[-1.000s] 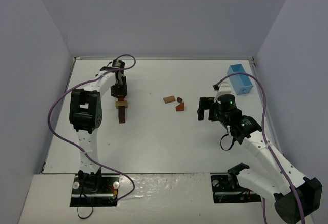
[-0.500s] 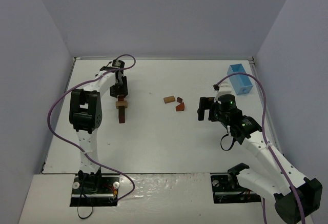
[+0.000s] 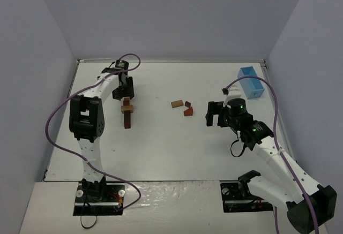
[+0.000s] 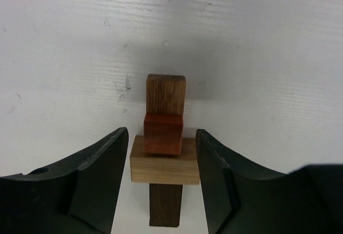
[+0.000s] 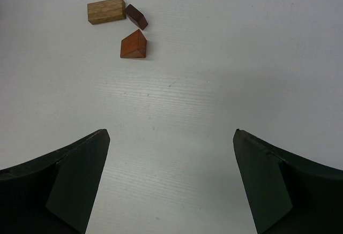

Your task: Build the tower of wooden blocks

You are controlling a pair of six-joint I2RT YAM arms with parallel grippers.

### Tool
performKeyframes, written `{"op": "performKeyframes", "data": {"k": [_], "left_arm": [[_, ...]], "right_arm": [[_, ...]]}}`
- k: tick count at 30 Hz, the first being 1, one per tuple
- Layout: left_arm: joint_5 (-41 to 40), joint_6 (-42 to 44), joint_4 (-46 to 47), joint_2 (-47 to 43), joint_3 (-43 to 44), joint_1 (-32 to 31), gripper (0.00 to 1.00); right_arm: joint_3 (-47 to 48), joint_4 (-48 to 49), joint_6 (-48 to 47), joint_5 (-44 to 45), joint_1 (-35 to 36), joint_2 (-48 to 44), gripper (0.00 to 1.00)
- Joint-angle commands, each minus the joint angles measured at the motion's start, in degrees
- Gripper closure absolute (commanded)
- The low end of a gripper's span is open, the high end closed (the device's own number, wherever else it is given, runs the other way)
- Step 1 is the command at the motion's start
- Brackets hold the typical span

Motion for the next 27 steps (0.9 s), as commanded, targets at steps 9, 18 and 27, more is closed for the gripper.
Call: {"op": "performKeyframes", "data": {"k": [9,18,27], "left_arm": [[5.05,3.98,-0.62,-23.83,2.16,0.22,0.47],[11.81,6.62,-0.48,-38.06,-14.83,0.33,0.47],[12.56,5.42,-0.73,-48.18,-27.18,0.51,0.47]], "right_arm": [[9.02,4.0,-0.14,-1.83,0.33,16.82,0.04],[23.42,6.69,-3.88,-5.05,2.8,36.69,0.17],[40.28,6.78,-10.36,-3.49,7.86,56.63,0.1]]}}
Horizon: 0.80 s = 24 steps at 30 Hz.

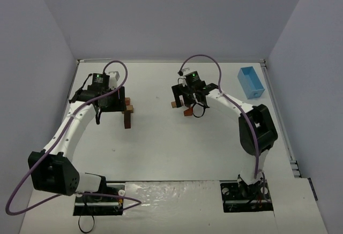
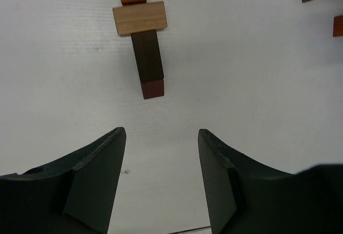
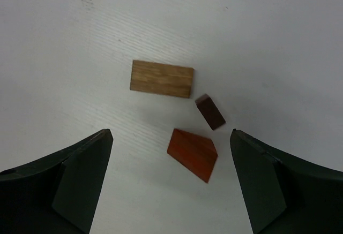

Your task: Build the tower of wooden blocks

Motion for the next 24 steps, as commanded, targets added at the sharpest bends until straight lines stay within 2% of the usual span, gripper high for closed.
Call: {"op": "performKeyframes", "data": {"k": [1,8,14,17,24], "left_arm": [[1.35,-0.65,1.33,-6.82,-1.17,0.49,0.47],[1.2,-2.92,-0.2,-10.26,-2.5,0.49,0.47],[1.69,-4.02,-0.67,-11.22,-3.77,0.54,0.47],[1.58,-4.05,-0.93,-11.45,-3.89,0.49,0.47],[1.29,-4.58,-1.92,-12.01,-3.46,0.49,0.47]], "right_arm": [[8.07,1.57,-2.85,2.6,2.76,6.1,0.09],[12.79,1.85,2.16,10.54,4.2,13.73,0.08],[14.49,2.24,5.45,13.57,4.93,17.98,0.14],[14.35,2.59,7.28,14.09,5.0,18.94,0.2],[11.54,3.5,11.15,14.19,7.1,18.22,0.46]]}}
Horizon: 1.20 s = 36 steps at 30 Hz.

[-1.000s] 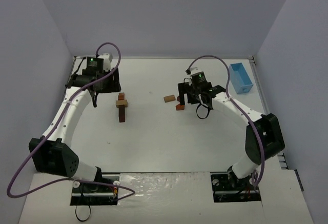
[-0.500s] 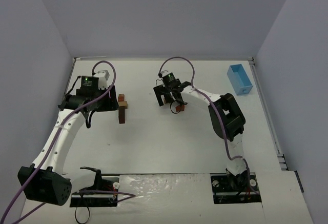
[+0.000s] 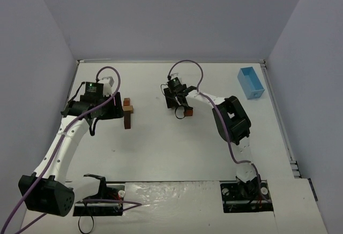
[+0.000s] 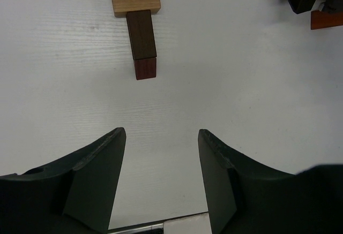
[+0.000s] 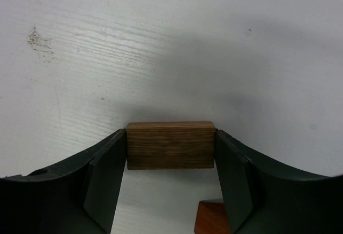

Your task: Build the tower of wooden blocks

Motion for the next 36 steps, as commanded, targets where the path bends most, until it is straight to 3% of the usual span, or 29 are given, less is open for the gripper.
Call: {"op": "performKeyframes", "data": {"k": [1,5,11,12,15,18,22,29,36], "left_arm": [[0.36,-1.15,0.13,-1.94,1.62,0.44,0.47],[-0.4,-1.94,-0.54,-1.95,1.98,0.51,0.47],[-3.07,-5.09,-1.97,-2.41,1.72,0.5,0.47],[-3.26,-5.38,-2.27,-2.5,1.69,0.44,0.47],[-4.8,-7.92,-3.46,-2.93,1.63,0.44,0.46],[-6.24,-9.65,-4.52,-3.51,1.51,0.44,0.43],[-6.0,-12.86,-4.76,-4.2,1.28,0.44,0.36],[-7.24,-20.16,-4.51,-1.71,2.36,-3.17,0.33],[-15.08,-30.95,-1.09,9.23,5.67,-18.28,0.31]], "right_arm": [[-1.49,1.09,4.3,2.49,2.69,-1.33,0.5],[-5.47,1.07,9.73,4.27,6.61,-4.18,0.66],[-11.34,0.92,20.12,7.16,13.95,-7.7,0.64],[-11.53,0.92,21.28,7.19,14.57,-7.79,0.62],[-10.82,0.88,23.04,7.08,18.81,-7.81,0.37],[-9.56,0.77,22.5,6.36,20.52,-7.99,0.19],[-9.86,0.74,20.41,7.86,20.76,-10.74,0.02],[-16.15,0.55,14.17,12.32,17.35,-24.3,0.0],[-29.26,0.1,9.51,11.31,8.22,-43.9,0.0]]}}
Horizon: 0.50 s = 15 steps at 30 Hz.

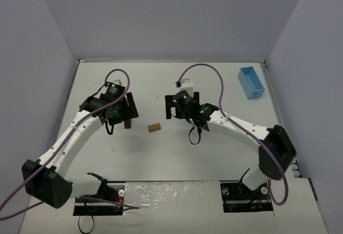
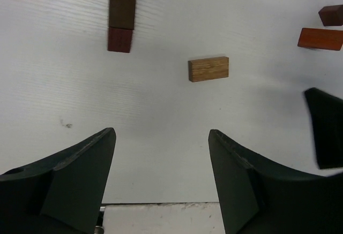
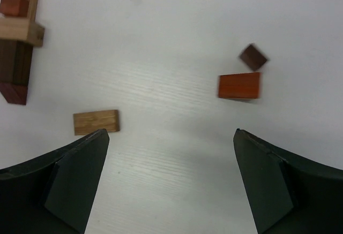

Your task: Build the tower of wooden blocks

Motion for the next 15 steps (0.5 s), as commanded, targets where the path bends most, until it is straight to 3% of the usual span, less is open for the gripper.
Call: {"op": "performKeyframes", "data": {"k": [1,6,15], "left_arm": [[-5.12,-9.59,3.88,8.61,4.04,-8.3,0.27],[-7.42,-12.77,5.16,18.43,7.52,-13.34,0.15],[-7.86,-13.89,7.6,30.57,11.71,-15.34,0.12]], "right_arm": [[-6.74,-0.14,-3.65,2.57,-5.89,-13.1,0.0],[-14.0,-0.71,-4.47,0.94,-12.01,-24.02,0.0],[-20.16,-1.76,-6.31,-5.22,-17.24,-33.57,0.0]]}}
